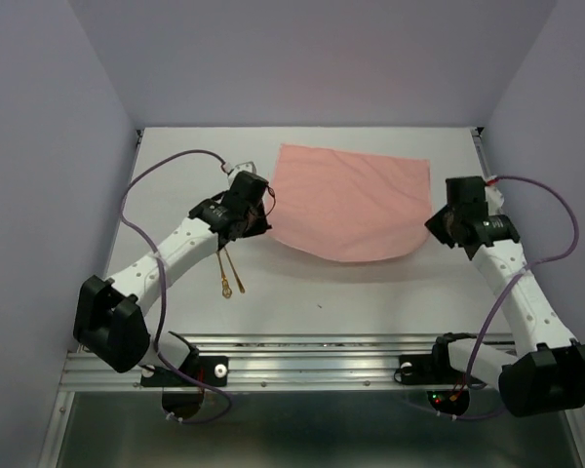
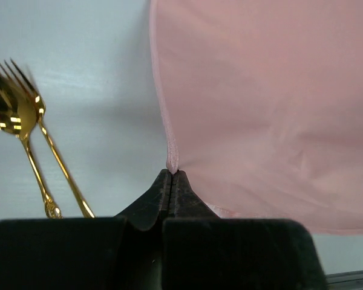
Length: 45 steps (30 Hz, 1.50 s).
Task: Fold the napkin into a case and place the utensils inside
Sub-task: Fold and flatten the napkin at the center of the board.
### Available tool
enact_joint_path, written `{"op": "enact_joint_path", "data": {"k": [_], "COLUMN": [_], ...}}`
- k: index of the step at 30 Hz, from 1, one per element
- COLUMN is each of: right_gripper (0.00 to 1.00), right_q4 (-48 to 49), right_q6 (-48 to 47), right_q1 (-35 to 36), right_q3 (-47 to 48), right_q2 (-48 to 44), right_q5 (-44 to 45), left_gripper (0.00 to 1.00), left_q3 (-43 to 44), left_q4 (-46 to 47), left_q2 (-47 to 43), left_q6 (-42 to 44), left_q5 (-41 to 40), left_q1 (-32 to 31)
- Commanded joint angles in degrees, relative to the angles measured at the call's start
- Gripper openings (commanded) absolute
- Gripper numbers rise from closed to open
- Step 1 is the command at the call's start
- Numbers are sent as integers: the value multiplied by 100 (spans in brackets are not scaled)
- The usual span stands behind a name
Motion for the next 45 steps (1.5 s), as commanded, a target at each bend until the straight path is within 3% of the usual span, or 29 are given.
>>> {"op": "enact_joint_path", "data": {"k": [1, 6, 11, 15, 25, 34, 38, 40, 45], "right_gripper": [1, 1, 1, 1, 1, 1, 1, 1, 1], "right_q4": [30, 240, 180, 442, 22, 4, -180, -558, -217], "right_q6": [-687, -1337, -1838, -1910, -1770, -1173, -1224, -1268, -1329], "right_q1": [22, 22, 22, 22, 22, 22, 22, 22, 22], "right_q3": [1639, 3492, 4802, 5193, 6493, 5968, 5757, 5581, 3710], "right_q2": [-83, 155, 111, -160, -381, -1145, -1050, -918, -768], "right_q5": [581, 503, 449, -40, -289, -948, -905, -572, 0], "left_gripper": [0, 0, 0, 0, 0, 0, 0, 0, 0], "left_q3": [1407, 2945, 3272, 4412, 5188, 4926, 4496, 4004, 2405], "left_q4": [-188, -225, 382, -109, -329, -584, -558, -410, 371], "left_q2": [-482, -542, -1035, -904, -1545, -2195, -2135, -2038, -1739], "left_q6": [349, 937, 1561, 1860, 1993, 1220, 1079, 1009, 1052], "left_q5": [-49, -172, -426, -234, 65, -48, -40, -84, -199], "left_q1": [286, 436, 436, 436, 436, 436, 436, 436, 558]}}
